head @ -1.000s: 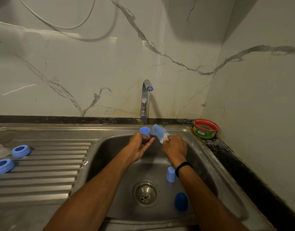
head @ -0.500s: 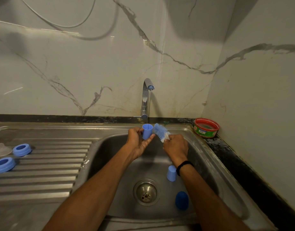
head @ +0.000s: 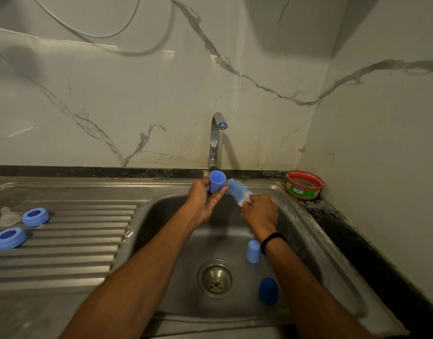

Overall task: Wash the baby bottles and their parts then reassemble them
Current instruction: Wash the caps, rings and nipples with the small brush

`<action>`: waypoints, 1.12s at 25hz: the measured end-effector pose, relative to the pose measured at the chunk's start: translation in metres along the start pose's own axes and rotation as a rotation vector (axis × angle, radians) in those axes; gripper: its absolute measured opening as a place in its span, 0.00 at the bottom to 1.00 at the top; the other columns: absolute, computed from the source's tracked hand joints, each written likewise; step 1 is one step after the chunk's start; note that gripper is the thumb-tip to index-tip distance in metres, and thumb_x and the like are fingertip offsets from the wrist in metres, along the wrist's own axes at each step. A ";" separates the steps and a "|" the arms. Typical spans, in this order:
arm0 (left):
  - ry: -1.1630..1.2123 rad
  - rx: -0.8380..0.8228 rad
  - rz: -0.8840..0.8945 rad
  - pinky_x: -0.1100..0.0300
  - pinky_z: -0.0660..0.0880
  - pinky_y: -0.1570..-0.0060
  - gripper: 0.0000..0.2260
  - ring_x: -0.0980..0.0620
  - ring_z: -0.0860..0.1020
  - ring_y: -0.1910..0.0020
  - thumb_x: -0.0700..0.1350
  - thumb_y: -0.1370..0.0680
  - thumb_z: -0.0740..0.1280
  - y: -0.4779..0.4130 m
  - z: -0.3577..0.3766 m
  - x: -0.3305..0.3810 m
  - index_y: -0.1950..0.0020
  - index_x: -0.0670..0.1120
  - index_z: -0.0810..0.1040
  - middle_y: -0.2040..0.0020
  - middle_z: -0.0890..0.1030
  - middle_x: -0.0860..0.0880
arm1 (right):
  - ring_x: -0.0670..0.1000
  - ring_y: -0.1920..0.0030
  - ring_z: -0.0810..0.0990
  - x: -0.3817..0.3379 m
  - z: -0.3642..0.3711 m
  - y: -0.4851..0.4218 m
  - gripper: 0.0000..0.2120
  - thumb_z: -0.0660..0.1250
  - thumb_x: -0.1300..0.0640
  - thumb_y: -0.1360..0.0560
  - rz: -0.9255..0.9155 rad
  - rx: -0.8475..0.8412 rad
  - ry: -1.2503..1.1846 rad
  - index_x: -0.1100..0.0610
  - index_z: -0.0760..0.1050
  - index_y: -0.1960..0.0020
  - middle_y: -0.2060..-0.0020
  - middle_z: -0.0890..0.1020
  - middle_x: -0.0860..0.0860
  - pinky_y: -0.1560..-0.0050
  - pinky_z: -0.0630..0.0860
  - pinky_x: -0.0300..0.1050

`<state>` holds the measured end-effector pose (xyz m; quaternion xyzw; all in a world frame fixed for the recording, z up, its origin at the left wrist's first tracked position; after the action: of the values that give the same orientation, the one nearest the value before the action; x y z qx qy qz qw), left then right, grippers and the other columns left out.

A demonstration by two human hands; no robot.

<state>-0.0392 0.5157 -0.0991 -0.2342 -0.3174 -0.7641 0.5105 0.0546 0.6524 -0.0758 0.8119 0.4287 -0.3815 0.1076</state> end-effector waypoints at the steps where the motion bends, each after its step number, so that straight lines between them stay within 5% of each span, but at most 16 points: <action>1: -0.126 0.056 0.074 0.51 0.83 0.48 0.12 0.41 0.82 0.44 0.46 0.18 0.67 -0.004 -0.007 0.004 0.39 0.41 0.75 0.40 0.78 0.37 | 0.51 0.52 0.81 0.000 0.000 0.000 0.13 0.69 0.54 0.23 0.001 -0.003 0.000 0.59 0.80 0.41 0.49 0.84 0.55 0.66 0.68 0.35; 6: -1.181 0.202 0.643 0.64 0.69 0.42 0.27 0.45 0.73 0.33 0.43 0.23 0.73 0.002 -0.028 0.029 0.26 0.44 0.70 0.29 0.69 0.42 | 0.53 0.49 0.82 0.002 0.001 0.002 0.13 0.67 0.56 0.22 0.001 -0.020 -0.007 0.61 0.80 0.40 0.48 0.83 0.57 0.67 0.67 0.35; 11: -1.485 -0.002 0.831 0.68 0.71 0.42 0.25 0.45 0.72 0.33 0.35 0.22 0.70 0.008 -0.028 0.022 0.27 0.48 0.72 0.28 0.67 0.44 | 0.50 0.58 0.76 0.002 -0.001 0.005 0.12 0.65 0.55 0.21 -0.013 -0.009 -0.031 0.61 0.80 0.42 0.49 0.83 0.57 0.63 0.68 0.37; 14: -1.604 -0.079 0.808 0.57 0.74 0.39 0.24 0.43 0.74 0.35 0.36 0.23 0.70 0.003 -0.025 0.013 0.28 0.49 0.74 0.29 0.70 0.42 | 0.52 0.51 0.81 0.001 -0.002 0.006 0.13 0.66 0.54 0.21 -0.008 -0.010 -0.039 0.61 0.79 0.40 0.47 0.83 0.57 0.62 0.69 0.37; 16: -1.357 0.011 0.608 0.56 0.76 0.42 0.23 0.44 0.77 0.37 0.40 0.23 0.72 -0.010 -0.037 0.007 0.28 0.46 0.74 0.32 0.75 0.41 | 0.52 0.50 0.80 0.001 -0.003 0.006 0.14 0.66 0.54 0.21 -0.003 -0.012 -0.038 0.60 0.79 0.39 0.47 0.83 0.57 0.65 0.68 0.37; 20: -0.278 0.213 -0.184 0.55 0.81 0.59 0.16 0.40 0.79 0.45 0.40 0.18 0.63 -0.012 -0.064 -0.037 0.31 0.37 0.70 0.35 0.73 0.35 | 0.54 0.46 0.81 0.002 -0.002 0.006 0.15 0.67 0.55 0.21 0.017 -0.020 -0.014 0.60 0.78 0.37 0.45 0.82 0.57 0.61 0.69 0.37; 28: -0.117 0.114 -0.243 0.57 0.80 0.55 0.15 0.45 0.79 0.55 0.45 0.16 0.60 -0.014 -0.042 -0.039 0.33 0.38 0.73 0.44 0.77 0.37 | 0.54 0.43 0.80 0.002 -0.004 0.004 0.18 0.67 0.55 0.21 0.030 -0.009 0.011 0.60 0.75 0.34 0.42 0.81 0.57 0.58 0.70 0.38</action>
<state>-0.0390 0.5135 -0.1586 -0.2087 -0.4154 -0.7861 0.4074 0.0609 0.6536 -0.0752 0.8197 0.4189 -0.3736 0.1145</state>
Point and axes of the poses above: each hand's wrist, its own y-axis away from the middle knuckle, its own z-axis out of the palm, x = y × z, the point moved 6 cm from there along -y, towards the middle knuckle
